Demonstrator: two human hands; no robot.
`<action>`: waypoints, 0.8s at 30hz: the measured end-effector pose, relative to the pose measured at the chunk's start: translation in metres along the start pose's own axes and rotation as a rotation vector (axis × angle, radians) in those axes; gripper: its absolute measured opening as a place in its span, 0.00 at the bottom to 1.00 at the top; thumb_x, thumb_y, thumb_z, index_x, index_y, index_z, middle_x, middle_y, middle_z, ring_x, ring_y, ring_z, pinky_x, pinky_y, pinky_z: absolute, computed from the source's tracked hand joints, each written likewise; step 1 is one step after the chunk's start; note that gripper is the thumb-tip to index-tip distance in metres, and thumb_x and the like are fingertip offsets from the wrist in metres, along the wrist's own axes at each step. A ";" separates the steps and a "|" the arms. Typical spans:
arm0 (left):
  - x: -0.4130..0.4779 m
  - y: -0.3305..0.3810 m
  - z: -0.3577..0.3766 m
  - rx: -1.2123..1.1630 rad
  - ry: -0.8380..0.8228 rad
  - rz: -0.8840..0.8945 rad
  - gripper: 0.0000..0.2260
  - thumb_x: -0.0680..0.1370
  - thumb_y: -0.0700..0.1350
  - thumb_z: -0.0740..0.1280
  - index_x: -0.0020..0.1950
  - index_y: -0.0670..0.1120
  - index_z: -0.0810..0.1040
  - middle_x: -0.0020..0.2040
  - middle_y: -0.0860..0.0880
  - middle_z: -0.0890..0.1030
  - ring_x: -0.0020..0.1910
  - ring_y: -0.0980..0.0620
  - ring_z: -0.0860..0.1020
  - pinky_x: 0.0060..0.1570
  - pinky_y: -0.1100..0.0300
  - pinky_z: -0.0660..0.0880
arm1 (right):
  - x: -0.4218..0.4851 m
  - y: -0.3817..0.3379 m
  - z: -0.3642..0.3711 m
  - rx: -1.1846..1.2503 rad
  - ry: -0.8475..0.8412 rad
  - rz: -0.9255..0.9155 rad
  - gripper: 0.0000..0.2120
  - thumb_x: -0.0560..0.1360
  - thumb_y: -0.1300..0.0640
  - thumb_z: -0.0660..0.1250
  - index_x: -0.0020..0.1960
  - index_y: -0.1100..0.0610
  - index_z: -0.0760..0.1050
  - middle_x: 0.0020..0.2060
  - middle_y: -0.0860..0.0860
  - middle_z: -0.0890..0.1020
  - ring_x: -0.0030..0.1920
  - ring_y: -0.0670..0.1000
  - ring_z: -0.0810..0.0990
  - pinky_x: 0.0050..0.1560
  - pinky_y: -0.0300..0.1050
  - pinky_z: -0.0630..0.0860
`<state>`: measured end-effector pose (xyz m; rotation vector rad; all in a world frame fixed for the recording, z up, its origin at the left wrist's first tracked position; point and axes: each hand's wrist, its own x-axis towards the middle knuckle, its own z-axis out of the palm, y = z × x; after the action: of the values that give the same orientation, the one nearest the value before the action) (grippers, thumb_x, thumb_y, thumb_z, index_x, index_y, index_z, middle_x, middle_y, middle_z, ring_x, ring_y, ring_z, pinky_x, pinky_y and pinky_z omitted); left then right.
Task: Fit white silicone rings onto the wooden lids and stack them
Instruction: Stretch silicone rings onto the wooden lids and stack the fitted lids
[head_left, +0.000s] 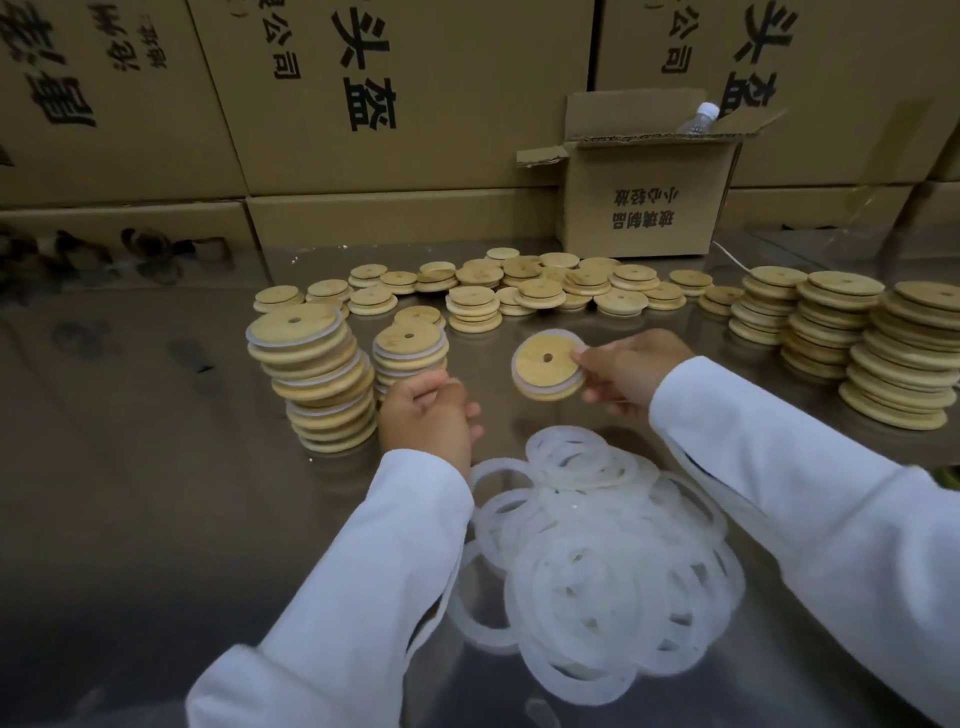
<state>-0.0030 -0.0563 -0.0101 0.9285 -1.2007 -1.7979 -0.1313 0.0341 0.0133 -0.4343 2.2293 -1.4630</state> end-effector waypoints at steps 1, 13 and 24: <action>0.002 0.002 -0.001 -0.021 0.019 -0.018 0.07 0.77 0.33 0.60 0.53 0.40 0.73 0.45 0.43 0.75 0.33 0.51 0.73 0.35 0.58 0.73 | 0.006 -0.005 0.006 -0.038 -0.026 0.039 0.08 0.73 0.54 0.68 0.40 0.58 0.75 0.30 0.52 0.80 0.29 0.47 0.76 0.31 0.40 0.70; 0.007 0.003 -0.001 -0.154 0.077 -0.059 0.08 0.76 0.30 0.59 0.50 0.41 0.72 0.33 0.46 0.73 0.28 0.52 0.73 0.26 0.63 0.73 | 0.043 -0.028 0.063 -0.443 -0.255 0.132 0.20 0.79 0.49 0.57 0.33 0.59 0.68 0.30 0.50 0.73 0.28 0.44 0.69 0.24 0.34 0.65; 0.011 -0.010 0.005 -0.054 0.071 0.018 0.10 0.75 0.32 0.61 0.41 0.47 0.73 0.33 0.47 0.76 0.32 0.51 0.75 0.32 0.59 0.72 | 0.092 -0.053 0.059 -0.640 -0.078 -0.160 0.10 0.75 0.55 0.63 0.46 0.61 0.77 0.46 0.56 0.78 0.45 0.54 0.76 0.52 0.46 0.72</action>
<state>-0.0140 -0.0618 -0.0204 0.9395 -1.1074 -1.7604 -0.1784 -0.0776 0.0242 -0.8650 2.6095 -0.7425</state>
